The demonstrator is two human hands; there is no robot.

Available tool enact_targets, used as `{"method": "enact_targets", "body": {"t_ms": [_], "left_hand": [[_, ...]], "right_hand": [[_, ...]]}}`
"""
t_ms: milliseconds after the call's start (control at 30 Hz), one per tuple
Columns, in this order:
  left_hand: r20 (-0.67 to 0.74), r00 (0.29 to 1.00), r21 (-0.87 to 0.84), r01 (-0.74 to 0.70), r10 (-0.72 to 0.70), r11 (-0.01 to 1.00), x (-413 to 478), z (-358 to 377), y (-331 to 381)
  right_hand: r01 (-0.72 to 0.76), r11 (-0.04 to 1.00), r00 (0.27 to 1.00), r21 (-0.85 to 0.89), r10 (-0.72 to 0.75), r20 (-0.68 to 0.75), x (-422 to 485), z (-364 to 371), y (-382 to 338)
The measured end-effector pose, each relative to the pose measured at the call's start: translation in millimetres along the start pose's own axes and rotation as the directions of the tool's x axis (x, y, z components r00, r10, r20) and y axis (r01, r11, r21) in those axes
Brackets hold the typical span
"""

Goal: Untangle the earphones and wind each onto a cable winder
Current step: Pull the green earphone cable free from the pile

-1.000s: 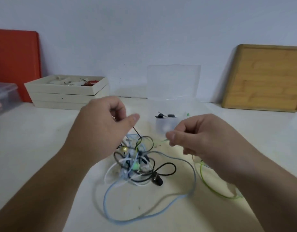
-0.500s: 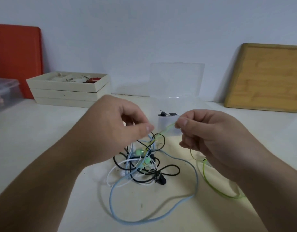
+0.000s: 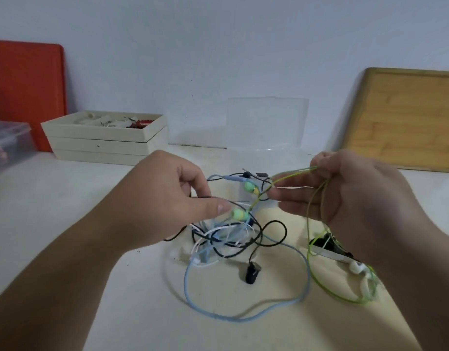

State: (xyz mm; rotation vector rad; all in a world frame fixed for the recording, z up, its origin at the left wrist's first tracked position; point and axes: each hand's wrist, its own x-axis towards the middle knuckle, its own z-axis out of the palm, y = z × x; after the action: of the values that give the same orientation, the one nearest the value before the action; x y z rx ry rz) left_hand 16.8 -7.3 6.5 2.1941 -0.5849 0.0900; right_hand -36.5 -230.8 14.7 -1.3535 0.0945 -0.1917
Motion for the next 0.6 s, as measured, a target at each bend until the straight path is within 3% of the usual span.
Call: {"method": "enact_targets", "body": {"t_ms": [200, 300, 400, 600], "left_hand": [[-0.205, 0.974, -0.001, -0.098, 0.095, 0.995, 0.2, 7.1, -0.2], [-0.115, 0.979, 0.057, -0.162, 0.167, 0.985, -1.2, 13.4, 1.6], [0.061, 0.987, -0.041, -0.147, 0.149, 0.988, -2.6, 15.8, 3.9], [-0.035, 0.999, -0.215, -0.044, 0.038, 0.976, 2.3, 18.9, 2.0]], "right_hand": [[-0.021, 1.000, 0.986, -0.005, 0.022, 0.168, -5.5, 5.3, 2.6], [0.014, 1.000, 0.958, -0.020, -0.008, 0.285, -6.8, 4.0, 6.8], [0.025, 1.000, 0.943, -0.007, -0.021, 0.333, -7.8, 2.2, 6.8], [0.067, 0.997, 0.956, -0.048, -0.051, 0.288, -3.0, 0.1, 11.3]]}}
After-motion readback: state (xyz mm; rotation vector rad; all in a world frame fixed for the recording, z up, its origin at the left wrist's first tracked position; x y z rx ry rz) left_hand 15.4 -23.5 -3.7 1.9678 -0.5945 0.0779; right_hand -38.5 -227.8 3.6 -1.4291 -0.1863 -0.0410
